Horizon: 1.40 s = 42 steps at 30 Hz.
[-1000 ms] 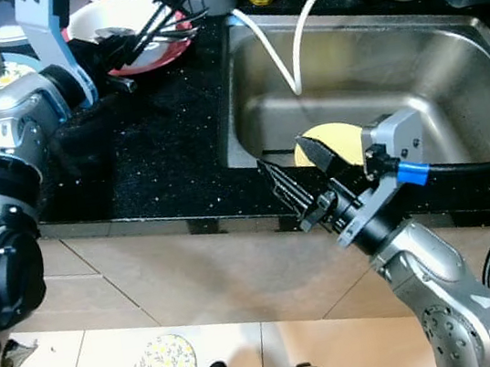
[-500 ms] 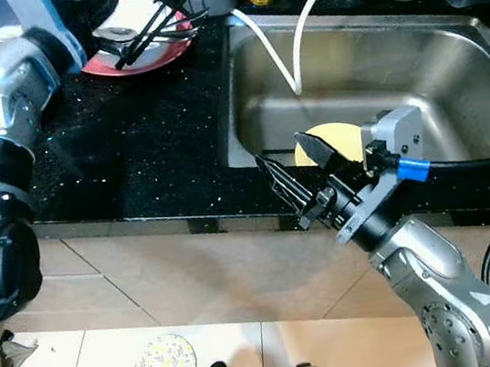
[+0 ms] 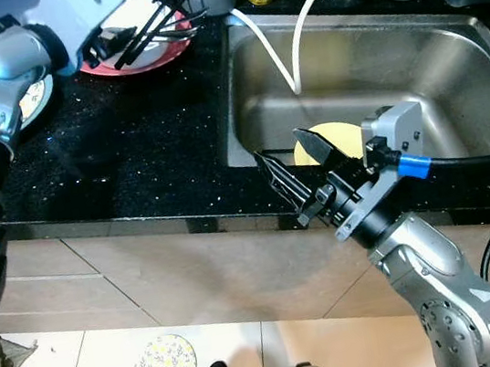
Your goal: Kitchen organization
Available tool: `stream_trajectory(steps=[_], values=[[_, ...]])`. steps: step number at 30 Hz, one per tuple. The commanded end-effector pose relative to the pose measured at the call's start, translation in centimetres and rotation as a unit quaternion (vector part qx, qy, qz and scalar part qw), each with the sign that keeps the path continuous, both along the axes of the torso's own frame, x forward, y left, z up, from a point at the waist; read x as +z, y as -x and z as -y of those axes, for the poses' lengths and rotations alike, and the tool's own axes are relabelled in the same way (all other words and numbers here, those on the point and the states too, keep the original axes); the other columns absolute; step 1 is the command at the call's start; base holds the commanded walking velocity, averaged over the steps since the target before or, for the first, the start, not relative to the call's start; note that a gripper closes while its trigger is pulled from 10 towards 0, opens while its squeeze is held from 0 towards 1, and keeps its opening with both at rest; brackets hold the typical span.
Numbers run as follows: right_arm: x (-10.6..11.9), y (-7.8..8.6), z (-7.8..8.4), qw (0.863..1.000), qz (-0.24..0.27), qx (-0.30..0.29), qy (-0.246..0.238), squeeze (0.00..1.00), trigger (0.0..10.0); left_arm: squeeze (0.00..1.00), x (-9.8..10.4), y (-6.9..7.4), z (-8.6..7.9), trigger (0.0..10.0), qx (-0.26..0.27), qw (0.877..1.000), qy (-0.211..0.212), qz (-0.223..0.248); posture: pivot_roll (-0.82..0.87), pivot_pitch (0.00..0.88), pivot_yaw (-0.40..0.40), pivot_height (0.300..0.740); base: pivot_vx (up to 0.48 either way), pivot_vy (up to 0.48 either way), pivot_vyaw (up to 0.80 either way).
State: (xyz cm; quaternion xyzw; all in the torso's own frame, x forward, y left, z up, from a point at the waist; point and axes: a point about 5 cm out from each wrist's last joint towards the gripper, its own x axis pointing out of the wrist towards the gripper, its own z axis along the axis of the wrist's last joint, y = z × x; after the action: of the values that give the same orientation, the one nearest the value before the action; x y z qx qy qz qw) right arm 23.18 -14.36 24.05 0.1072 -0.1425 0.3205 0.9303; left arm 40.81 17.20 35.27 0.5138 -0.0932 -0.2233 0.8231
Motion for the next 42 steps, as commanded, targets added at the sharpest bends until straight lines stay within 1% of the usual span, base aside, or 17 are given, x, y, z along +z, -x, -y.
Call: stream_trajectory(steps=[1,2,3,5,6,7,8,11,15,22,27,28,29,30,31,33,42], values=[[-0.1,0.2,0.2,1.0,-0.002,-0.004,0.0,0.0,10.0,1.0,-0.2,0.1,-0.4,10.0,0.005,0.998,-0.065,-0.008,-0.04,0.191,-0.062,0.74,0.0,0.0,0.0],[0.0,0.2,0.3,1.0,-0.002,-0.006,0.0,0.0,10.0,1.0,-0.9,0.1,-0.2,10.0,-0.003,0.994,-0.111,-0.013,-0.04,0.189,-0.059,0.74,0.0,0.0,0.0],[0.0,0.2,0.3,1.0,-0.002,-0.006,0.0,0.0,10.0,1.0,-0.9,0.1,-0.2,10.0,-0.003,0.994,-0.111,-0.013,-0.04,0.189,-0.059,0.74,0.0,0.0,0.0],[0.0,0.2,0.3,1.0,-0.002,-0.007,-0.002,0.0,10.0,1.0,-1.7,0.3,0.7,10.0,-0.027,0.986,-0.161,-0.016,-0.04,0.188,-0.061,0.74,0.0,0.0,0.0],[0.0,0.2,0.3,1.0,-0.002,-0.007,-0.002,0.0,10.0,1.0,-1.7,0.3,0.7,10.0,-0.027,0.986,-0.161,-0.016,-0.04,0.188,-0.061,0.74,0.0,0.0,0.0],[0.0,0.2,0.3,1.0,-0.002,-0.007,-0.002,0.0,10.0,1.0,-1.9,0.3,1.0,10.0,-0.034,0.984,-0.175,-0.014,-0.04,0.188,-0.061,0.74,0.0,0.0,0.0],[0.0,0.2,0.3,1.0,-0.002,-0.007,-0.003,0.0,10.0,1.0,-1.7,0.4,1.4,10.0,-0.041,0.982,-0.183,0.0,-0.04,0.184,-0.063,0.74,0.0,0.0,0.0],[0.0,0.2,0.3,1.0,-0.001,-0.005,-0.003,0.0,10.0,1.0,-0.6,0.7,2.3,10.0,-0.057,0.981,-0.181,0.039,-0.04,0.181,-0.066,0.74,0.0,0.0,0.0],[0.0,0.1,0.3,1.0,-0.001,-0.004,-0.003,0.0,10.0,1.0,0.3,0.8,2.6,10.0,-0.056,0.981,-0.174,0.066,-0.04,0.176,-0.07,0.74,0.0,0.0,0.0],[0.0,0.1,0.2,1.0,-0.001,0.0,-0.004,0.0,10.0,1.0,0.6,0.8,2.6,10.0,-0.055,0.981,-0.171,0.076,-0.03,0.168,-0.068,0.74,0.0,0.0,0.0],[0.0,0.0,0.2,1.0,-0.001,0.002,-0.004,0.0,10.0,1.0,0.2,0.8,2.1,10.0,-0.044,0.982,-0.173,0.068,-0.04,0.168,-0.068,0.74,0.0,0.0,0.0],[0.0,0.0,0.2,1.0,-0.001,0.002,-0.004,0.0,10.0,0.85,0.0,0.7,1.8,10.0,-0.034,0.983,-0.171,0.057,-0.04,0.168,-0.069,0.74,0.0,0.0,0.0],[0.0,0.0,0.2,1.0,-0.001,0.002,-0.004,0.0,10.0,0.85,0.0,0.7,1.8,10.0,-0.034,0.983,-0.171,0.057,-0.04,0.168,-0.069,0.74,0.0,0.0,0.0],[0.0,0.0,0.2,1.0,-0.001,0.002,-0.004,0.0,10.0,0.13,-0.4,0.6,1.5,10.0,-0.025,0.984,-0.172,0.04,-0.04,0.169,-0.07,0.74,0.0,0.0,0.0],[0.0,-0.1,0.2,1.0,0.0,0.002,-0.004,0.0,10.0,0.0,-0.8,0.5,1.3,10.0,-0.017,0.985,-0.168,0.024,-0.04,0.17,-0.072,0.74,0.0,0.0,0.0],[0.1,-0.1,0.2,1.0,0.0,0.002,-0.004,0.0,10.0,0.0,-1.2,0.4,1.1,10.0,-0.013,0.987,-0.162,0.009,-0.04,0.171,-0.072,0.74,0.0,0.0,0.0],[0.2,-0.1,0.3,1.0,0.003,0.003,-0.005,0.0,10.0,0.0,-1.7,0.4,1.5,10.0,-0.023,0.985,-0.17,0.007,-0.04,0.171,-0.069,0.74,0.0,0.0,0.0]])
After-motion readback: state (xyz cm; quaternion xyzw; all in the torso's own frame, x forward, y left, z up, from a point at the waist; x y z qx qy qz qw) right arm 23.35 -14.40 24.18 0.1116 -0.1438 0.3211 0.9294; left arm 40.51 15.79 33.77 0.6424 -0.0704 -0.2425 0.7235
